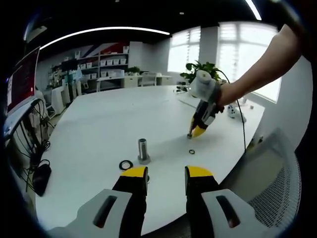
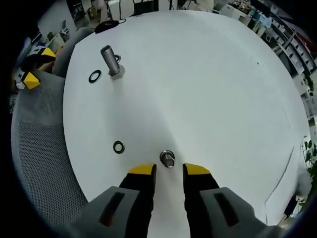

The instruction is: Place the washer onto the threaded stud by aligning its center hole with the stud, sliding it down to the base, and recovering from edge contact or off-axis alignment until the washer reaches the visible bottom stop.

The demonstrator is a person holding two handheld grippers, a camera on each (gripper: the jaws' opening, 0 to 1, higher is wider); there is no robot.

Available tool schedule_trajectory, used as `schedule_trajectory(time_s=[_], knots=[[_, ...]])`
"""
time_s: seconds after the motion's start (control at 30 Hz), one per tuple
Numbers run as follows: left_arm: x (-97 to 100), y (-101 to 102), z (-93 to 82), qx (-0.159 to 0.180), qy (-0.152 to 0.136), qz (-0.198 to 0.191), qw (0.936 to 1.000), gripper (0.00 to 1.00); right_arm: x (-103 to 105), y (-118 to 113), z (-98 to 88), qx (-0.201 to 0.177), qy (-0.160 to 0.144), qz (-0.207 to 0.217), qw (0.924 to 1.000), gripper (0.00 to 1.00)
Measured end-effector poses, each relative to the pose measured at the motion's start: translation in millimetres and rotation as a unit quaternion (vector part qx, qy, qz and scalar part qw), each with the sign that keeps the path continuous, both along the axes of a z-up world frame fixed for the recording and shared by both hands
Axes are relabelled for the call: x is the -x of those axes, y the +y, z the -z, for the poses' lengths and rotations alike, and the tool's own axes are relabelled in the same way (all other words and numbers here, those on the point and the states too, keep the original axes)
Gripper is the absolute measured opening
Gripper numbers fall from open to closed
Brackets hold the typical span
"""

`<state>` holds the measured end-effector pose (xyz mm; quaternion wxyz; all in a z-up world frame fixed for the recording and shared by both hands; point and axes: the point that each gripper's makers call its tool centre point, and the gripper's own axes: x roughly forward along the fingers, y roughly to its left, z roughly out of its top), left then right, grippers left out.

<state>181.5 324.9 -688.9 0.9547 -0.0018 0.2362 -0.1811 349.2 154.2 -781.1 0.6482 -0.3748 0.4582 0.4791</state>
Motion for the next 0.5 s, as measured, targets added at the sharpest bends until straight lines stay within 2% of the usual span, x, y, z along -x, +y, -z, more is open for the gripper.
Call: schedule_trajectory(time_s=[0.5], knots=[[0.6,0.0,1.6,-0.001,0.004,-0.001,1.0000,0.28,7.8,-12.6,-1.8,-0.018,-0.001,0.019,0.9997,0.27]])
